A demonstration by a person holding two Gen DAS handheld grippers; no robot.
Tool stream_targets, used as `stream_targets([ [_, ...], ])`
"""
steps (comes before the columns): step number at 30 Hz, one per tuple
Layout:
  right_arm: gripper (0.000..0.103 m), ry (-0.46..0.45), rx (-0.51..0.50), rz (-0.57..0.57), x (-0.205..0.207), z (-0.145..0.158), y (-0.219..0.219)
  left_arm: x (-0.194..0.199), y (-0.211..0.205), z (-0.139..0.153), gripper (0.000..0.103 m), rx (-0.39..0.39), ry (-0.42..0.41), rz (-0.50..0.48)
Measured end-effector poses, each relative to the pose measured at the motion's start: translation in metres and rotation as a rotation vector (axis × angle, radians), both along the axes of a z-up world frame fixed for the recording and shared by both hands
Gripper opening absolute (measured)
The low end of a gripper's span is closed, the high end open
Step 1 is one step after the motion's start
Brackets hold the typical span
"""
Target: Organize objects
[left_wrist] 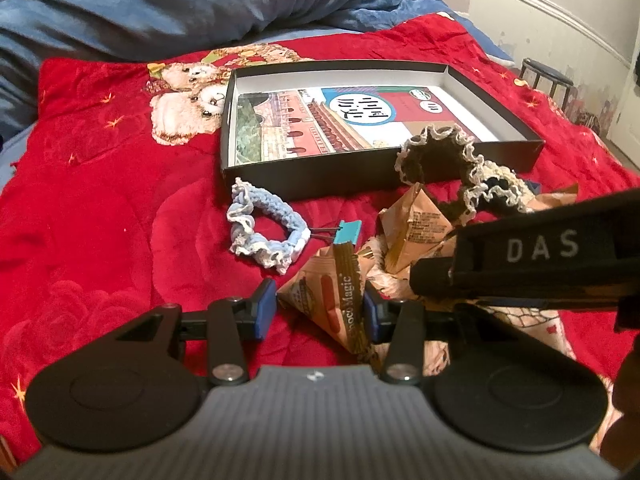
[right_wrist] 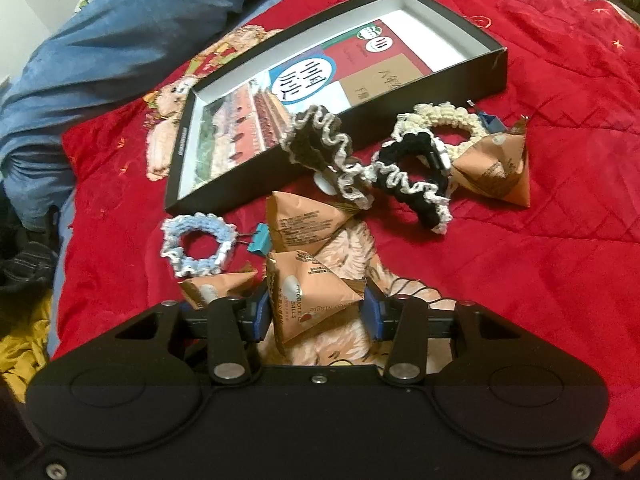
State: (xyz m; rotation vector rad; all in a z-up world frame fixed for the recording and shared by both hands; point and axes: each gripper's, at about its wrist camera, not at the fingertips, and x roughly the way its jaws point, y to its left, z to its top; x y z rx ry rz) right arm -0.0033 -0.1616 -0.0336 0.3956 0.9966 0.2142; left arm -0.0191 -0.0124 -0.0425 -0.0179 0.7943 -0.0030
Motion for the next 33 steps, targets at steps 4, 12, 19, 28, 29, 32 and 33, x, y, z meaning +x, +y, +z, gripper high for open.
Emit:
stream_targets([
  [4, 0.044, -0.011, -0.002, -0.004, -0.001, 0.003, -0.001, -0.001, 0.003, 0.003, 0.048, -0.015, -0.006, 0.014],
  [12, 0.043, -0.066, 0.014, -0.019, -0.01, 0.014, -0.01, -0.005, 0.004, 0.02, 0.048, -0.043, -0.059, 0.007],
  [19, 0.043, -0.135, 0.081, 0.004, -0.008, 0.037, -0.02, -0.001, 0.004, 0.038, 0.048, -0.058, -0.132, -0.005],
  [28, 0.043, -0.241, 0.172, -0.011, 0.028, 0.085, -0.031, 0.031, 0.002, 0.078, 0.048, -0.05, -0.233, -0.041],
  [29, 0.043, -0.247, 0.183, -0.007, 0.032, 0.091, -0.034, 0.035, 0.002, 0.081, 0.048, -0.049, -0.231, -0.043],
  [32, 0.043, -0.274, 0.179, 0.001, 0.049, 0.102, -0.039, 0.044, 0.004, 0.088, 0.048, -0.051, -0.244, -0.036],
  [33, 0.043, -0.277, 0.169, 0.006, 0.057, 0.105, -0.039, 0.048, 0.005, 0.089, 0.048, -0.052, -0.245, -0.029],
])
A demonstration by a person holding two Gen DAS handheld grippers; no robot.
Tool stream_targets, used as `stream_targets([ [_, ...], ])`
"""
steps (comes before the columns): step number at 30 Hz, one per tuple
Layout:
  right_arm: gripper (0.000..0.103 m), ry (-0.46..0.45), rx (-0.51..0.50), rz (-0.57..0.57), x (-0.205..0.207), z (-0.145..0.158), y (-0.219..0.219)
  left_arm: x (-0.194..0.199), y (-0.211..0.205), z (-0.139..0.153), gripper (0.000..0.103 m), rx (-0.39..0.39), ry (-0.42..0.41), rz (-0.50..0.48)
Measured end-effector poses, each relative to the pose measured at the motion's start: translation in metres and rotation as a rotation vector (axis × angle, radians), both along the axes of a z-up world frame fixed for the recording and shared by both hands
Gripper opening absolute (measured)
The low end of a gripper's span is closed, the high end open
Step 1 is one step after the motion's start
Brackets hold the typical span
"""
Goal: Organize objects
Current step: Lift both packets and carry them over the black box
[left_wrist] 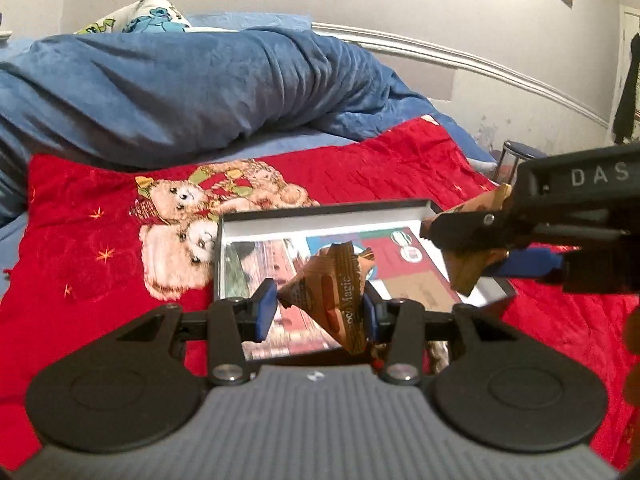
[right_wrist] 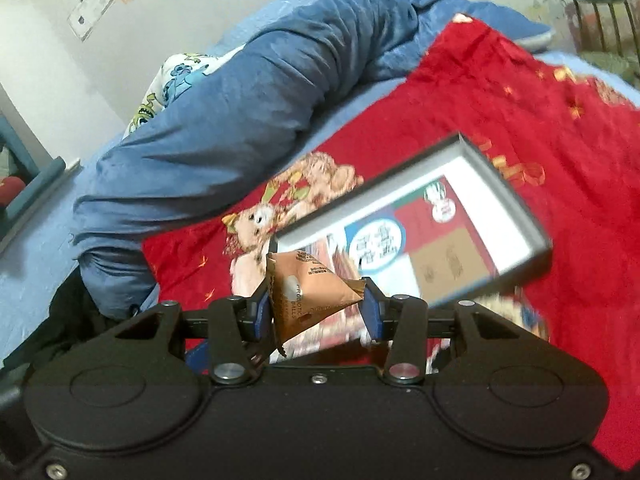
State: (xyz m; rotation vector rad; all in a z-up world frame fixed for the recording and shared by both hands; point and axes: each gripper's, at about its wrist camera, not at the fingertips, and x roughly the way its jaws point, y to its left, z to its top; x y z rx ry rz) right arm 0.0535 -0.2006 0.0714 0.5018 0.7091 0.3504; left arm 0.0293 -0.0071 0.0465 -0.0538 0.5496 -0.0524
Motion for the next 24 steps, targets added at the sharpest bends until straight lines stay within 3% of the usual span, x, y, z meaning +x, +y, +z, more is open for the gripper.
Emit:
stream_targets([
  [6, 0.043, -0.058, -0.056, 0.008, 0.048, 0.006, 0.002, 0.029, 0.009, -0.004, 0.048, -0.006, 0.0, 0.057],
  [10, 0.043, -0.085, -0.047, -0.015, 0.073, -0.007, 0.0, 0.05, 0.012, -0.015, 0.048, 0.006, 0.016, 0.083],
  [14, 0.043, -0.013, 0.036, -0.001, 0.091, -0.026, -0.011, 0.065, 0.011, -0.029, 0.048, -0.005, 0.028, 0.071],
  [24, 0.043, 0.076, -0.01, 0.033, 0.111, -0.059, -0.004, 0.078, 0.011, -0.057, 0.048, 0.02, 0.04, 0.035],
])
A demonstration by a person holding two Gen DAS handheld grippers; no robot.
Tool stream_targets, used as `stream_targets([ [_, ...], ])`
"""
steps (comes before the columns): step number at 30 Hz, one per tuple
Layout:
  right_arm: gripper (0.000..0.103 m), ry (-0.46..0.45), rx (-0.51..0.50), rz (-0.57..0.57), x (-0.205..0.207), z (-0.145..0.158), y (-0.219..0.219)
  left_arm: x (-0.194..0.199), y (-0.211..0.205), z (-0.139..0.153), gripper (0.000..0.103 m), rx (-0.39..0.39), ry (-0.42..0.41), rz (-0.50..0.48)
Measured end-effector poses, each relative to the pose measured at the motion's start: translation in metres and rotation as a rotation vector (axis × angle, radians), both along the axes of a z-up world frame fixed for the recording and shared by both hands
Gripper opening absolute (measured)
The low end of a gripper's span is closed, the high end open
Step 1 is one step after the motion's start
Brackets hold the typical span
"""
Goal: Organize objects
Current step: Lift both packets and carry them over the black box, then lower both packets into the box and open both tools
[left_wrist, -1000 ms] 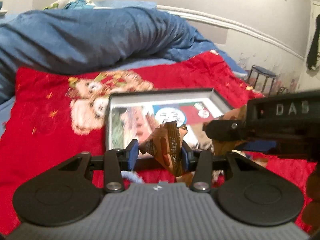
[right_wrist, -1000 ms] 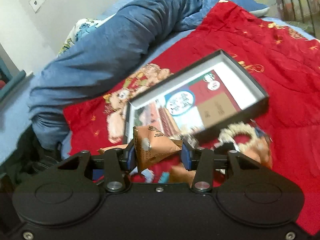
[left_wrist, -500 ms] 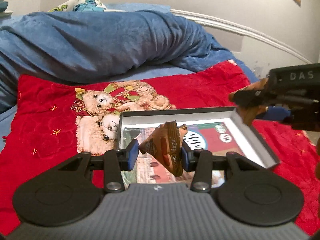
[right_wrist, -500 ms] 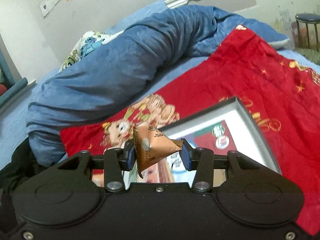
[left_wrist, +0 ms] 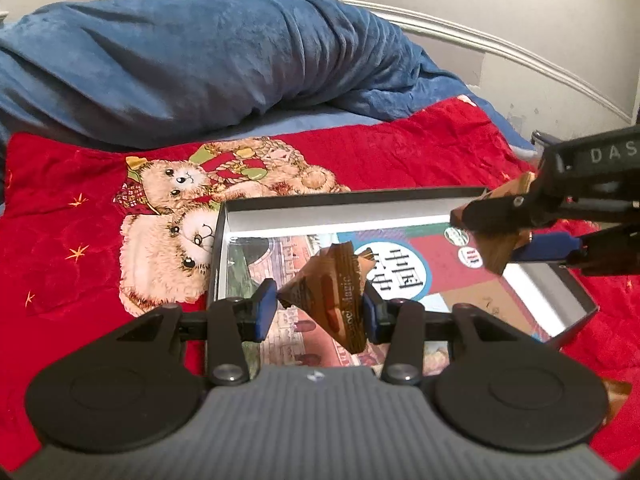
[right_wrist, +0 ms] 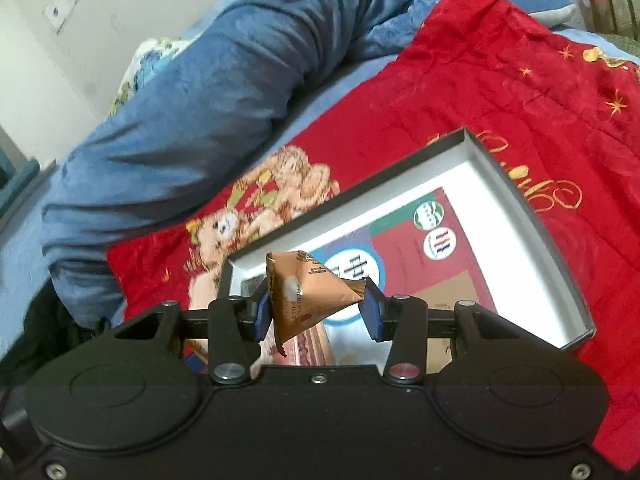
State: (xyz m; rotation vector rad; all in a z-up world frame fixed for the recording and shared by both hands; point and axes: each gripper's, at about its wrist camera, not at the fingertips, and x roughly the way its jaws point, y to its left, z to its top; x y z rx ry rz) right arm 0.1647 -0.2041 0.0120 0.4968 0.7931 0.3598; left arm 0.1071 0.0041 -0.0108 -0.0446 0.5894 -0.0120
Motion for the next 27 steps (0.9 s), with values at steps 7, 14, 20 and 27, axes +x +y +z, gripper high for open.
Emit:
stream_targets([
  [7, 0.043, -0.019, -0.07, 0.044, -0.008, -0.002, 0.016, 0.0, 0.001, -0.005, 0.048, 0.017, 0.005, -0.005],
  [14, 0.043, -0.001, -0.056, 0.033, -0.008, -0.003, 0.01, 0.0, -0.001, -0.009, 0.048, 0.012, 0.018, 0.001],
  [20, 0.043, 0.02, -0.051, 0.03, -0.006, -0.006, 0.007, 0.0, -0.003, -0.011, 0.048, 0.017, 0.023, -0.002],
  [27, 0.043, 0.037, -0.049, 0.038, -0.008, -0.011, 0.009, 0.0, 0.0, -0.011, 0.048, 0.004, 0.02, 0.004],
])
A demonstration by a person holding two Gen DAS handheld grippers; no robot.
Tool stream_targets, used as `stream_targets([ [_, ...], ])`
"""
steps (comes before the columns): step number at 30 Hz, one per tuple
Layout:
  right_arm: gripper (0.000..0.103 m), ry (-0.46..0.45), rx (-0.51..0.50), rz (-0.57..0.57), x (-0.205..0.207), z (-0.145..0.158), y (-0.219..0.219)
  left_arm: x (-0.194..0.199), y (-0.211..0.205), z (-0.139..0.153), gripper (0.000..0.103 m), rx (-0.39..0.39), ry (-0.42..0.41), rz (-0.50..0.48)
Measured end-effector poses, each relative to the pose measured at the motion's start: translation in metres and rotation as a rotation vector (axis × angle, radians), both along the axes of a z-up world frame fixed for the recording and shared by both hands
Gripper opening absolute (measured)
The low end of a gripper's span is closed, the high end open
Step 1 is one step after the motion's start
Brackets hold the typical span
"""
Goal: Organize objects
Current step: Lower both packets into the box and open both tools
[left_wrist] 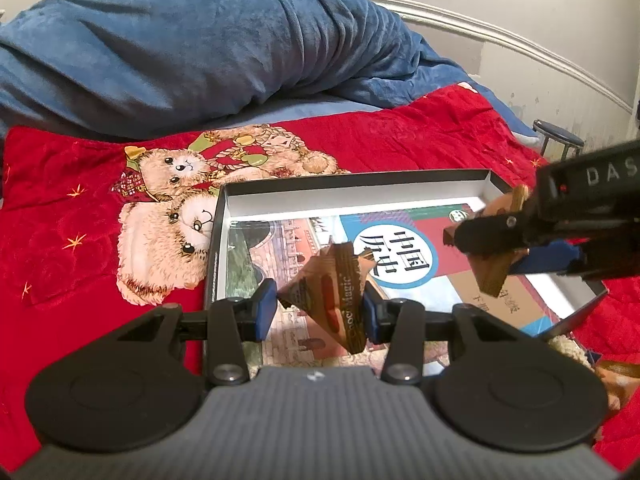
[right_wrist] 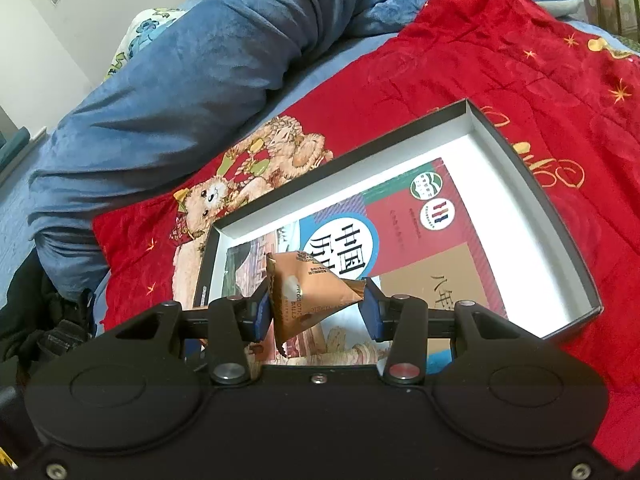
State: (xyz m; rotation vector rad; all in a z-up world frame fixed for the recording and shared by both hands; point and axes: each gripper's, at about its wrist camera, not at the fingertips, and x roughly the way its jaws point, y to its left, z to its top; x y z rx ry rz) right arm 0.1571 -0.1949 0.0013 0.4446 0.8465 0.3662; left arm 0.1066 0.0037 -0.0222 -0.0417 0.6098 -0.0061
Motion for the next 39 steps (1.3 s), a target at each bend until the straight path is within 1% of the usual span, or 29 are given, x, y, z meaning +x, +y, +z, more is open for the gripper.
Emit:
stream_targets([
  [3, 0.043, 0.001, -0.013, -0.004, 0.0, -0.001, 0.001, 0.001, 0.0, -0.001, 0.048, 0.001, 0.001, 0.002],
  [9, 0.043, 0.009, 0.003, -0.008, 0.0, -0.001, -0.002, 0.003, -0.001, -0.004, 0.048, 0.002, 0.016, 0.0],
  [18, 0.043, 0.044, 0.025, -0.003, 0.003, -0.009, -0.004, 0.005, 0.0, -0.009, 0.048, -0.023, 0.019, -0.018],
  [21, 0.043, 0.027, -0.014, -0.002, 0.002, -0.009, 0.001, 0.006, -0.002, -0.011, 0.049, -0.016, 0.029, -0.022],
  [26, 0.043, 0.023, -0.04, 0.01, 0.001, -0.011, 0.008, 0.006, -0.004, -0.017, 0.049, -0.011, 0.043, -0.014],
  [30, 0.043, -0.04, -0.117, -0.019, -0.005, -0.006, 0.014, 0.003, -0.009, -0.021, 0.049, 0.011, 0.049, -0.016],
  [33, 0.043, -0.028, -0.079, 0.004, -0.003, -0.007, 0.011, 0.004, -0.01, -0.02, 0.05, 0.0, 0.065, -0.007],
  [36, 0.043, 0.006, -0.032, 0.014, 0.002, -0.013, 0.006, 0.002, -0.008, -0.019, 0.05, -0.018, 0.062, -0.009],
  [39, 0.043, 0.025, 0.002, 0.012, 0.006, -0.021, 0.004, 0.001, -0.006, -0.022, 0.05, -0.024, 0.054, 0.018],
])
